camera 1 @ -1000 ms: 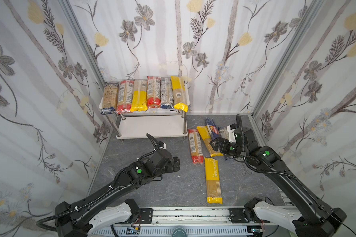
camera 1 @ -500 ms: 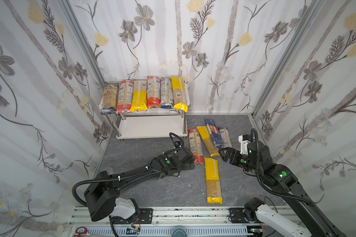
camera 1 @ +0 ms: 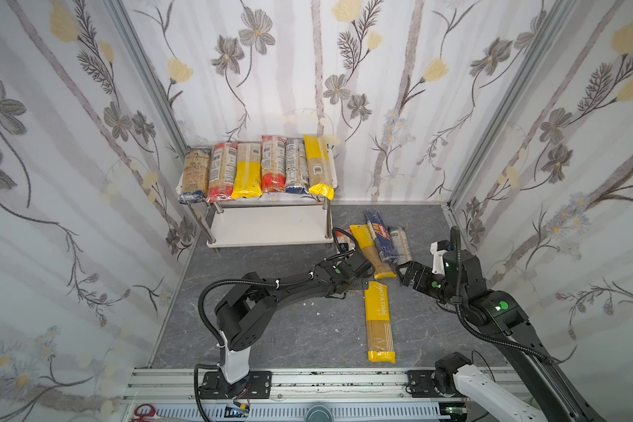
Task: Arrange pasta packages on shelves
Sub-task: Pick up the pasta bag from the center of the table.
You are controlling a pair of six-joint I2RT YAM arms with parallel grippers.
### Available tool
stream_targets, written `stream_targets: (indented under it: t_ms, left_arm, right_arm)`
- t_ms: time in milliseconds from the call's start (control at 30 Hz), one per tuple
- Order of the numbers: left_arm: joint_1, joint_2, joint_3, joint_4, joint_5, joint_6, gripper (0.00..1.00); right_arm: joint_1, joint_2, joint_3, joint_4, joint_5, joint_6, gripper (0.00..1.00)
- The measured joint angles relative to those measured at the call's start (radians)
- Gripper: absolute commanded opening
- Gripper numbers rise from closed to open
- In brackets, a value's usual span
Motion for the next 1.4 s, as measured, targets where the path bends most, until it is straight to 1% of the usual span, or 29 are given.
stream_targets:
  t_ms: [233,433,733,933,1033,1100,1167,1267,1400]
  left_arm:
    - [0.035,0.115,0.090,0.008,0.003,-0.001,1.00]
    - [0.078,0.171,0.106,0.008,0.000,-0.004,1.00]
    - [0.078,0.248,0.163,0.008,0.004,-0.004,1.00]
    - [0.080,0.286,0.198,0.022,-0.018,0.004,0.99]
    - [0.081,0.300,0.200,0.051,-0.031,0.012,0.93]
    - [0.082,0.301,0.190,0.068,-0.041,0.016,0.86]
    - [0.083,0.296,0.171,0.084,-0.050,0.023,0.76]
    - [0.085,0.284,0.140,0.110,-0.054,0.031,0.65]
    - [0.091,0.267,0.108,0.135,-0.040,0.038,0.48]
  right_arm:
    - [-0.073,0.027,0.018,-0.016,-0.052,-0.050,1.00]
    - [-0.126,0.056,0.037,-0.018,-0.086,-0.084,1.00]
    - [-0.189,0.102,0.064,-0.022,-0.127,-0.131,1.00]
    - [-0.213,0.116,0.068,-0.024,-0.146,-0.147,1.00]
    - [-0.222,0.124,0.068,-0.025,-0.153,-0.148,1.00]
    - [-0.228,0.128,0.068,-0.025,-0.156,-0.148,1.00]
    - [-0.233,0.132,0.068,-0.025,-0.162,-0.148,1.00]
    - [-0.234,0.135,0.068,-0.024,-0.173,-0.147,1.00]
    - [-0.236,0.139,0.068,-0.019,-0.192,-0.147,1.00]
